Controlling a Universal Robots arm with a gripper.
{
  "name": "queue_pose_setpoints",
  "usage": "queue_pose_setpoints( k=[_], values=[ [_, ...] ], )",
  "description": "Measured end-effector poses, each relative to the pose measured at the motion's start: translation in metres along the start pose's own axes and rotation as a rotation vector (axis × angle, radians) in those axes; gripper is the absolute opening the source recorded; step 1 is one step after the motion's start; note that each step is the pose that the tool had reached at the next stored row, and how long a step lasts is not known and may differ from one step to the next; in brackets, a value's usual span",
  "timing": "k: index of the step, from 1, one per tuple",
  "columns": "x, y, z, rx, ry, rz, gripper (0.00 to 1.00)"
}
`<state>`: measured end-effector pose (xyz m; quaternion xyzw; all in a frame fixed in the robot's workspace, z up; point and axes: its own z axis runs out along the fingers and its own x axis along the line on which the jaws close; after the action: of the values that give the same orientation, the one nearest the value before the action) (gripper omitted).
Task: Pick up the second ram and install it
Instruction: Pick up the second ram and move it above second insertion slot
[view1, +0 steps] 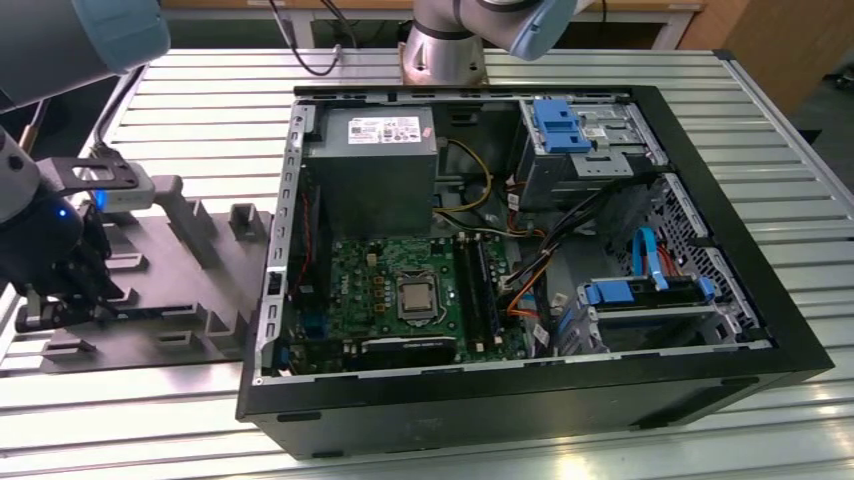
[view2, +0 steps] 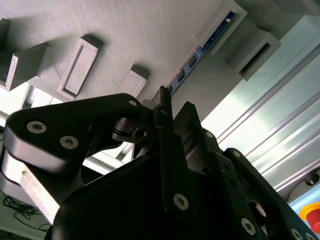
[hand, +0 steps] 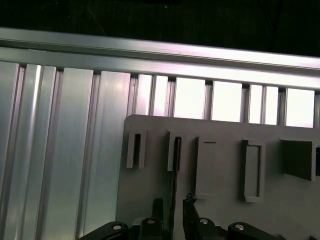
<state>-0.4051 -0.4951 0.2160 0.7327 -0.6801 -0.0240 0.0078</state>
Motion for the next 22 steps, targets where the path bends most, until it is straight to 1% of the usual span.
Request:
queue_pose_setpoints(
  k=[4, 13, 22],
  values=[
    [-0.0001, 0.0023, 0.0032, 0.0015, 0.0002, 0.000, 0.30],
    [-0.0003, 0.0061, 0.0085, 0.0113, 0.0008, 0.000, 0.30],
    [-0.0002, 0.0064, 0.0118, 0.0113, 0.0009, 0.000, 0.30]
  ],
)
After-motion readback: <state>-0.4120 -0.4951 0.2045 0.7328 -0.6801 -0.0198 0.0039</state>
